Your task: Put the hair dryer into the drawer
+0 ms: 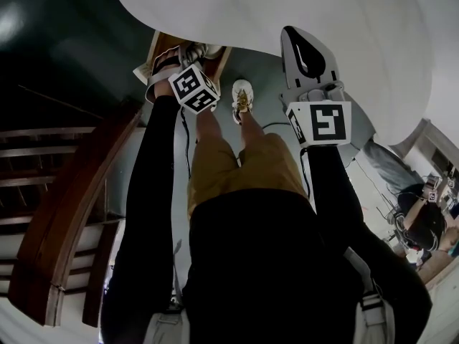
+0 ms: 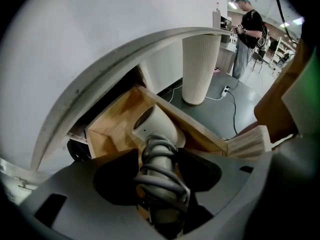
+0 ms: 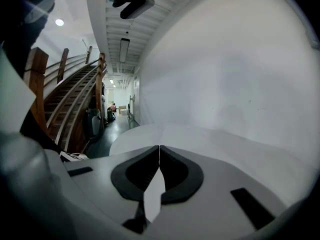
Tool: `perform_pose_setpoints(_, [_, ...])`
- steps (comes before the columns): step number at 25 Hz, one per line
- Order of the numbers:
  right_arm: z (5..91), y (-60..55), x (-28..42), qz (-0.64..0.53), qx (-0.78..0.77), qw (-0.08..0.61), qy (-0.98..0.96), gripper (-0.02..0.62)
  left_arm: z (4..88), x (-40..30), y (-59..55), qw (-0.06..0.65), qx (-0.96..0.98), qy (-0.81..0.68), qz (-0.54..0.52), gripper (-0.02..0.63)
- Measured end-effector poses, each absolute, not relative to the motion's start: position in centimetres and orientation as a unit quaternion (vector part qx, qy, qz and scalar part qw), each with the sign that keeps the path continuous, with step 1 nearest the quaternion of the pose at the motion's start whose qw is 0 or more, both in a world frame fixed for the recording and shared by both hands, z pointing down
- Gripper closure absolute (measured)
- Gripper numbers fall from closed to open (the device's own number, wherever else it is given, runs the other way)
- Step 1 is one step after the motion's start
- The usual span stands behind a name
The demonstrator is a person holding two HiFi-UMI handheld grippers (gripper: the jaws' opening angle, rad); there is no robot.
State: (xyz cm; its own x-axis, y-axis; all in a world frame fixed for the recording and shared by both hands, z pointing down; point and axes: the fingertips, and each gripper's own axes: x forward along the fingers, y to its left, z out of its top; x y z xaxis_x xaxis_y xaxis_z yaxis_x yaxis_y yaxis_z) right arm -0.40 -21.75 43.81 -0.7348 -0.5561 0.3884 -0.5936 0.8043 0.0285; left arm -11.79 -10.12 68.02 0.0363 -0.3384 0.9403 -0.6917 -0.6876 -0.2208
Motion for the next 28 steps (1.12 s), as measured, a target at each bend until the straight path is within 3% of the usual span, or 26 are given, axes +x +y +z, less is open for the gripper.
perform_pose_setpoints(9, [44.6,-20.6,-0.1,0.060,0.293,0.205,-0.932,0.568,67.6,-10.4,-12.9,0.102,0.721,-0.367,0.579,0.347])
perform_pose_setpoints(28, [44.3,-20.0,-0.5,0.059,0.275,0.208,-0.937,0.568,67.2,-12.0,-10.9,0.134,0.705,-0.345,0.605,0.317])
